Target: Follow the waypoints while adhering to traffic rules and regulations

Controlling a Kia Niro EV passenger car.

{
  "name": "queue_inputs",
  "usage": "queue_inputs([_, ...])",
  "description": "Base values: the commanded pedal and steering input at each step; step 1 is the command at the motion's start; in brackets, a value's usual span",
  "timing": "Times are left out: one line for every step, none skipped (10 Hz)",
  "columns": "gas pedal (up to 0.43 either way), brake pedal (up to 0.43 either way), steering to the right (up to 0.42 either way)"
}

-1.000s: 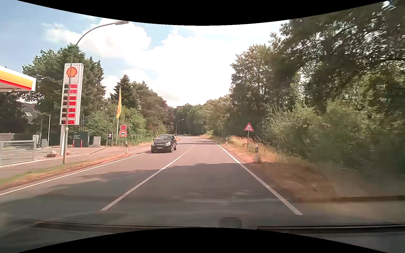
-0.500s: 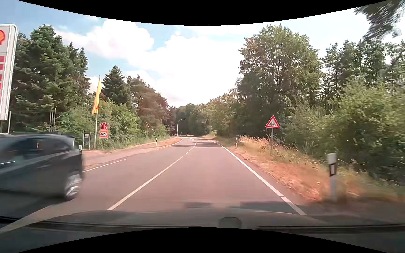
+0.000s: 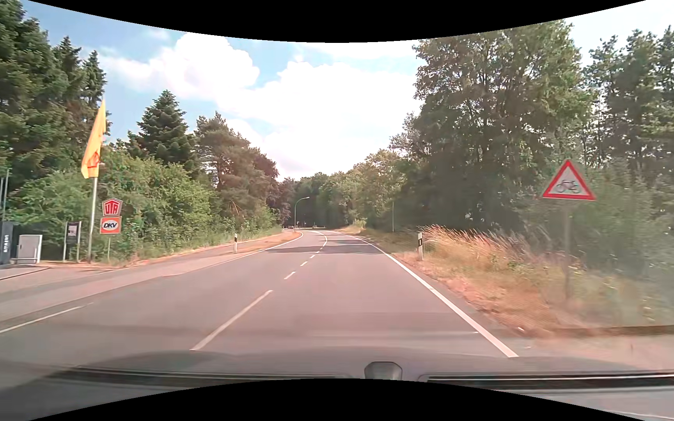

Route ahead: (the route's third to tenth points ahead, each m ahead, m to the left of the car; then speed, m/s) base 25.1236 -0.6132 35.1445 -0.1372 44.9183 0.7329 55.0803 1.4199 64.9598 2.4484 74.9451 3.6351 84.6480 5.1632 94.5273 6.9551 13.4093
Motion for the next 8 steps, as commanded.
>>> queue_inputs([0.197,0.0,-0.007])
queue_inputs([0.197,0.0,-0.007])
queue_inputs([0.197,0.0,-0.007])
queue_inputs([0.197,0.0,-0.007])
queue_inputs([0.197,0.0,-0.006])
queue_inputs([0.197,0.0,-0.005])
queue_inputs([0.197,0.0,-0.005])
queue_inputs([0.197,0.0,-0.005])
